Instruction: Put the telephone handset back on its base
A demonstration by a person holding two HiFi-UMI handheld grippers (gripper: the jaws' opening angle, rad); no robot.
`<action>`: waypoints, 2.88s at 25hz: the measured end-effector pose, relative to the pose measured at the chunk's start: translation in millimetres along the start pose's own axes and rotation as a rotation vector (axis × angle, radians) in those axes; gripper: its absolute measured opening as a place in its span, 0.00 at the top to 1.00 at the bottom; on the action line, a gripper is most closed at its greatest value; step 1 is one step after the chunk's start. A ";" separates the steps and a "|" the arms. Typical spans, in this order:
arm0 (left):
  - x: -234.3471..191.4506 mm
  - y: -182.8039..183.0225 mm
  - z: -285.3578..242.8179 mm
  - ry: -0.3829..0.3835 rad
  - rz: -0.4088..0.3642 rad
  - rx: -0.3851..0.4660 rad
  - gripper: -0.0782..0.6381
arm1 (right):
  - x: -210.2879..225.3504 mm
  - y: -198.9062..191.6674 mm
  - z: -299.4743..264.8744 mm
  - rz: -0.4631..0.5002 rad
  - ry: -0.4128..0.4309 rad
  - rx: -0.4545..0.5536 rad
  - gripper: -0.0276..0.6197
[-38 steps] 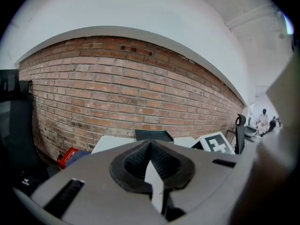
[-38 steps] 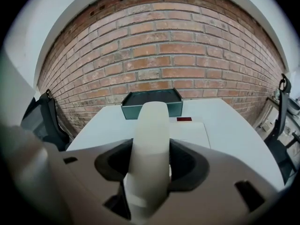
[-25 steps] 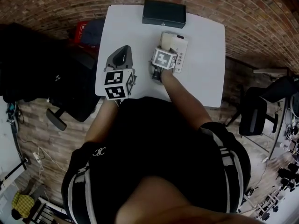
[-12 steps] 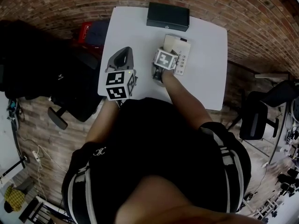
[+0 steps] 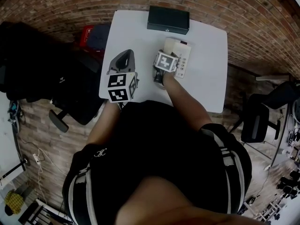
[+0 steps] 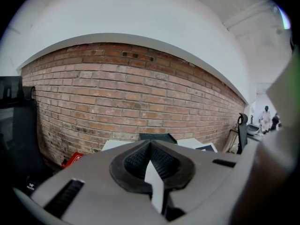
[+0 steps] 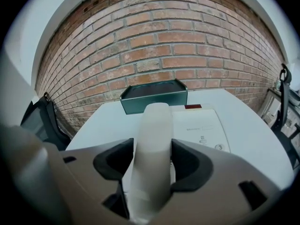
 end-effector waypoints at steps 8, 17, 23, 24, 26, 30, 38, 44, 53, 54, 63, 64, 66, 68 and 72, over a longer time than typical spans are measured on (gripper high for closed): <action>3.1 1.4 -0.4 -0.020 -0.003 0.008 0.90 | -0.9 14.5 25.9 0.045 0.011 0.147 0.59; 22.7 9.0 -18.6 -0.104 -0.018 0.020 0.90 | 9.7 34.8 88.4 0.009 0.137 0.411 0.89; 46.9 11.1 -26.3 -0.185 -0.019 0.038 0.90 | 9.0 50.9 148.0 0.286 0.146 0.566 0.96; 50.1 11.4 -27.4 -0.196 -0.018 0.041 0.90 | 8.7 54.0 158.6 0.316 0.141 0.591 0.96; 55.7 13.1 -29.6 -0.214 -0.017 0.050 0.90 | 7.7 60.8 178.2 0.365 0.126 0.632 0.96; 66.3 18.2 -33.0 -0.251 -0.025 0.070 0.90 | 10.3 73.3 211.5 0.417 0.099 0.714 0.96; 79.2 21.9 -33.9 -0.284 -0.050 0.086 0.90 | 30.9 66.6 225.8 0.281 0.101 0.759 0.96; 80.6 23.3 -35.4 -0.283 -0.055 0.082 0.90 | 23.9 66.9 222.9 0.324 0.081 0.751 0.96; 70.7 25.0 -35.5 -0.255 -0.042 0.088 0.90 | 15.2 71.0 213.7 0.316 0.109 0.729 0.96; 69.5 24.8 -35.5 -0.253 -0.041 0.087 0.90 | 14.2 70.9 212.6 0.316 0.113 0.727 0.96; 59.6 25.0 -37.8 -0.234 -0.036 0.080 0.90 | 4.8 72.9 203.0 0.320 0.139 0.716 0.96; 58.0 25.1 -38.1 -0.231 -0.035 0.079 0.90 | 4.0 73.3 202.1 0.319 0.140 0.715 0.96; 55.5 25.3 -38.7 -0.228 -0.033 0.078 0.90 | 2.8 73.8 200.3 0.318 0.141 0.712 0.96; 53.7 25.2 -39.5 -0.227 -0.033 0.077 0.90 | 1.2 74.0 198.5 0.318 0.144 0.710 0.96; 51.6 24.5 -41.2 -0.232 -0.032 0.076 0.90 | -1.7 73.8 195.6 0.323 0.148 0.705 0.96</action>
Point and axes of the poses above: the fingertips, and each gripper's own axes: z backward along the fingers, x to its right, y out of its top, the point moved 10 cm from there along z, backward along the fingers, and after that the axes turned 10 degrees about y, right-handed, at the moved point
